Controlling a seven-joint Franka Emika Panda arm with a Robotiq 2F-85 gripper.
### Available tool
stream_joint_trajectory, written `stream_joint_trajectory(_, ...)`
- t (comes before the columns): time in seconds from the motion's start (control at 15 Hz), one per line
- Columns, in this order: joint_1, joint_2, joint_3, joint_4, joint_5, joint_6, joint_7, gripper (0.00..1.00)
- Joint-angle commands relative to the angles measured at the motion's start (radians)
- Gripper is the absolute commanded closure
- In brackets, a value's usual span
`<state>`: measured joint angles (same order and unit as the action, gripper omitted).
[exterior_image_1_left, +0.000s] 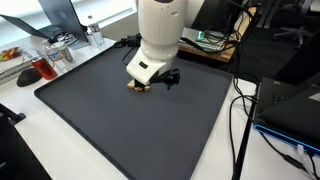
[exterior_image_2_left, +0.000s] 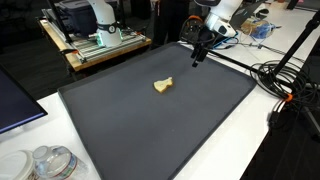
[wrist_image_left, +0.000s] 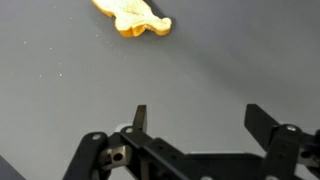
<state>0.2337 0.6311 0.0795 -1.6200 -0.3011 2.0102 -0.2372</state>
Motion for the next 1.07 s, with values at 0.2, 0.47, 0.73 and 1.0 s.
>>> stream_joint_trajectory(0.2,0.034,-0.104,-0.011,-0.202,-0.003,0.179,0.358,0.00)
stream_joint_trajectory(0.47,0.051,-0.212,-0.028,-0.415,-0.009,0.392,0.552,0.00)
stream_joint_trajectory(0.73,0.082,-0.330,-0.076,-0.628,-0.052,0.605,0.730,0.00)
stream_joint_trajectory(1.0,0.132,-0.424,-0.166,-0.816,-0.190,0.830,0.909,0.00)
